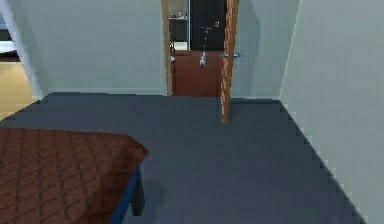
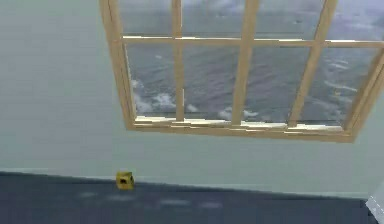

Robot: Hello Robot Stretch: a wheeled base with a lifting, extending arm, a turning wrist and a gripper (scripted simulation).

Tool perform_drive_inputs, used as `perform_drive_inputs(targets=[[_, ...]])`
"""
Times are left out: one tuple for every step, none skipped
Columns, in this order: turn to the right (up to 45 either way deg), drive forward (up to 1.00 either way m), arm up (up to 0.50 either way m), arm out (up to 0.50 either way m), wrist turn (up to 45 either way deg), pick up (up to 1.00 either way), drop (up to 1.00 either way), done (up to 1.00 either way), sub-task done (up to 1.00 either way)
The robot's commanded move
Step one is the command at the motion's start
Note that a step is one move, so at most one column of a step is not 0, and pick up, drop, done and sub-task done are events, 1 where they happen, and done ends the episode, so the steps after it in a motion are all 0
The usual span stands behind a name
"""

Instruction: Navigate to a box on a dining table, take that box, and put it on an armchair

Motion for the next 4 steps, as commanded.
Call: perform_drive_inputs(targets=[[0.0, 1.00, 0.00, 0.00, 0.0, 0.00, 0.00, 0.00, 0.00], [0.0, 1.00, 0.00, 0.00, 0.0, 0.00, 0.00, 0.00, 0.00], [0.0, 1.00, 0.00, 0.00, 0.0, 0.00, 0.00, 0.00, 0.00], [0.0, 1.00, 0.00, 0.00, 0.0, 0.00, 0.00, 0.00, 0.00]])
